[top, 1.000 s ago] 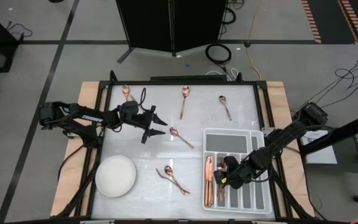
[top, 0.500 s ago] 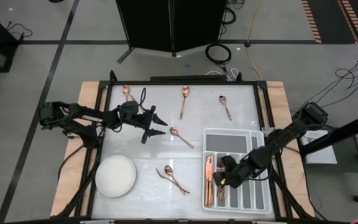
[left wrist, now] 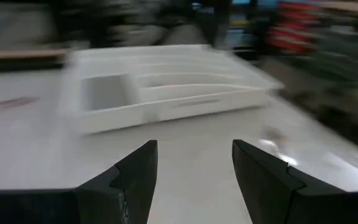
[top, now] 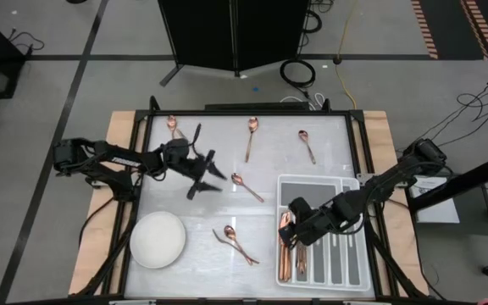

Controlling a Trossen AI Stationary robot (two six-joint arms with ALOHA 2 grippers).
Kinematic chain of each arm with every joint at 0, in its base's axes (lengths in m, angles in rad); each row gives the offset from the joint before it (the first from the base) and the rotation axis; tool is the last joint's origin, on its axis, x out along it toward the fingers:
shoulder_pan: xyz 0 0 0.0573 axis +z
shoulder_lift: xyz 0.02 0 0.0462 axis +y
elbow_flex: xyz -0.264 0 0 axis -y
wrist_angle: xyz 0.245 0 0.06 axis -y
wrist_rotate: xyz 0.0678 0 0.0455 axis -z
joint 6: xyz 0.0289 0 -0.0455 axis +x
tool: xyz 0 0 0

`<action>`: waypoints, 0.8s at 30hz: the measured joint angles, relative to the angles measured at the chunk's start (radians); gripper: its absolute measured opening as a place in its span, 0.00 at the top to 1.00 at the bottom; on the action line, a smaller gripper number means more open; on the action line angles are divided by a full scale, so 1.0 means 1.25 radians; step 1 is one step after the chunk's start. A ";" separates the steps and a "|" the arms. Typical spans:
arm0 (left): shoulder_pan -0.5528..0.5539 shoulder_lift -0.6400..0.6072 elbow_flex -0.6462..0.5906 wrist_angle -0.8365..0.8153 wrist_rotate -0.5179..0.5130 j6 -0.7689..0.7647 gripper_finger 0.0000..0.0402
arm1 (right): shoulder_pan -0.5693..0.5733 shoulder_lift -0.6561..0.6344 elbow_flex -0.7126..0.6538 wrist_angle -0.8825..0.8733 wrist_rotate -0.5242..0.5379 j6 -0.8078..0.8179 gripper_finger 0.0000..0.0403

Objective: Sort silverware
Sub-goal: Put the top brown fork in the white silverware organizer

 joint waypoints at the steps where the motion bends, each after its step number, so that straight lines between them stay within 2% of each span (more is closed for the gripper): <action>1: -0.009 0.000 0.000 0.000 0.043 0.016 0.48 | -0.004 0.000 0.019 0.000 0.033 -0.039 0.91; 3: -0.032 0.000 0.000 0.000 0.119 0.040 0.48 | -0.010 0.000 0.054 0.005 0.103 -0.118 0.91; 6: -0.071 0.000 0.000 0.000 0.179 0.062 0.48 | -0.020 0.007 0.091 0.019 0.180 -0.247 0.91; 9: -0.106 0.000 0.000 0.001 0.174 0.063 0.48 | -0.029 0.007 0.098 0.062 0.221 -0.359 0.91; 11: -0.123 0.000 0.001 0.000 0.137 0.057 0.48 | -0.030 0.007 0.099 0.074 0.236 -0.409 0.91; 14: -0.132 -0.002 0.016 -0.039 -0.019 0.036 0.48 | -0.030 0.011 0.098 0.074 0.253 -0.446 0.91; 16: -0.112 -0.027 0.043 -0.151 -0.158 0.060 0.48 | -0.030 0.017 0.098 0.073 0.254 -0.459 0.91; 18: -0.079 -0.053 0.096 -0.343 -0.274 0.107 0.48 | -0.030 0.024 0.098 0.073 0.246 -0.471 0.91; 21: -0.023 -0.077 0.211 -0.702 -0.442 0.197 0.48 | -0.028 0.040 0.098 0.075 0.246 -0.488 0.91; 24: 0.034 -0.073 0.318 -0.933 -0.616 0.338 0.48 | -0.024 0.058 0.098 0.074 0.245 -0.524 0.91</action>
